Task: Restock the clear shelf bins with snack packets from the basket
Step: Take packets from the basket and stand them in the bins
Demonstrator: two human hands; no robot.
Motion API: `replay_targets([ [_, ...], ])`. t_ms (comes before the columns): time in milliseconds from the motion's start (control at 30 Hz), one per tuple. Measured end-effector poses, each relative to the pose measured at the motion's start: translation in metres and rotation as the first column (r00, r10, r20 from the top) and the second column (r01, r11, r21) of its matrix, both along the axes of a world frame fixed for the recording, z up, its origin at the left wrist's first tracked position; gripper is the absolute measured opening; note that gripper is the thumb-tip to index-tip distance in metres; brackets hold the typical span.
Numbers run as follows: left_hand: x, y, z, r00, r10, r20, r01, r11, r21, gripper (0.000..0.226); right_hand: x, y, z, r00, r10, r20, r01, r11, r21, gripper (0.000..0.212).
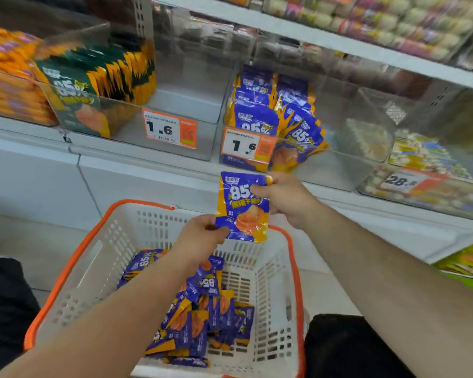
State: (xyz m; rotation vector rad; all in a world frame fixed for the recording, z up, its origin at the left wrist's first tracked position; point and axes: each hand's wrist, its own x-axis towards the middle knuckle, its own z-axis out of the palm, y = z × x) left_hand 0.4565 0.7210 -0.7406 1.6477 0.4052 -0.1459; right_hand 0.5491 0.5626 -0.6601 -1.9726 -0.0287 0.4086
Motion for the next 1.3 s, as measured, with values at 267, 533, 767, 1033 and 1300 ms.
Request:
replay_targets([
  [267, 0.026, -0.020, 0.045, 0.978, -0.018, 0.208, 0.001, 0.997, 0.082, 0.007, 0.003, -0.028, 0.048, 0.948, -0.102, 0.303, 0.112, 0.994, -0.018, 0.009],
  [533, 0.077, -0.013, 0.094, 0.795, -0.180, 0.579, -0.399, 0.564, 0.723, 0.086, 0.013, -0.056, 0.105, 0.469, -0.373, 0.800, 0.534, 0.842, 0.080, 0.009],
  [767, 0.099, -0.008, 0.088, 0.878, -0.207, 0.432, -0.326, 0.404, 0.855, 0.101, 0.041, -0.063, 0.103, 0.459, -0.349, 0.817, 0.627, 0.778, -0.021, 0.017],
  [1033, 0.098, -0.003, 0.081, 0.866, -0.248, 0.434, -0.357, 0.300, 0.884, 0.098, 0.074, -0.046, 0.104, 0.553, -0.311, 0.773, 0.609, 0.784, -0.121, 0.019],
  [1300, 0.097, -0.005, 0.085, 0.881, -0.232, 0.412, -0.341, 0.292, 0.894, 0.097, 0.101, -0.043, 0.098, 0.916, -0.103, 0.389, 0.356, 0.657, -0.665, 0.023],
])
